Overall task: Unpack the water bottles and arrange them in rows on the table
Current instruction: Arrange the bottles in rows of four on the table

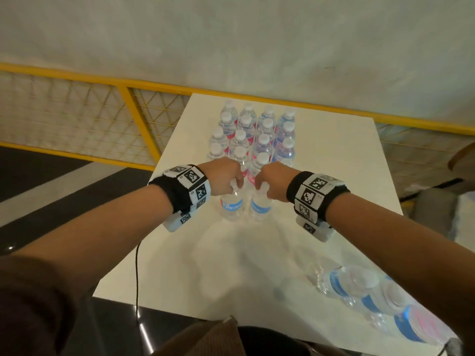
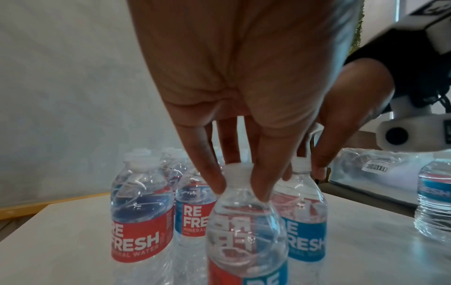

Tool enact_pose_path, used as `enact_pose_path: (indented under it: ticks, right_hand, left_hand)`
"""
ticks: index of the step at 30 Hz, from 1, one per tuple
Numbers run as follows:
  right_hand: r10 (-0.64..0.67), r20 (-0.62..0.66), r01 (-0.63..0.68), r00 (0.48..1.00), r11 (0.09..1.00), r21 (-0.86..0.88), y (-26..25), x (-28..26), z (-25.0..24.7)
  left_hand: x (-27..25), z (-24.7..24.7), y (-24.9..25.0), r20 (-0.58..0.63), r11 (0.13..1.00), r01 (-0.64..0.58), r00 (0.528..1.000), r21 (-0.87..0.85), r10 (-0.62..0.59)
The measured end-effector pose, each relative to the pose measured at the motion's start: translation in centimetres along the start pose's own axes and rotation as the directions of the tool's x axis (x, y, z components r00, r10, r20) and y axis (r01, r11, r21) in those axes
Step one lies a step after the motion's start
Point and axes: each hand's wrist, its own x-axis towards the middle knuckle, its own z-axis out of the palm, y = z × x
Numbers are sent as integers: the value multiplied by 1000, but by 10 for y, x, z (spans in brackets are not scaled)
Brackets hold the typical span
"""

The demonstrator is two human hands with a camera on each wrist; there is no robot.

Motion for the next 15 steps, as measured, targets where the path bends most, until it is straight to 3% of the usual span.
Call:
enact_pose_path:
  ticks: [10,15]
  right_hand:
    - [9,1,-9,1000,1000,9,2,-2,-1]
    - [73,-39,-73,997,997,-21,-5,-3,-3]
  left_hand:
    - [4,0,-9,-11,997,-76,997,-8,75]
    - [7,-4,-10,-2,995,55,998,85,-55]
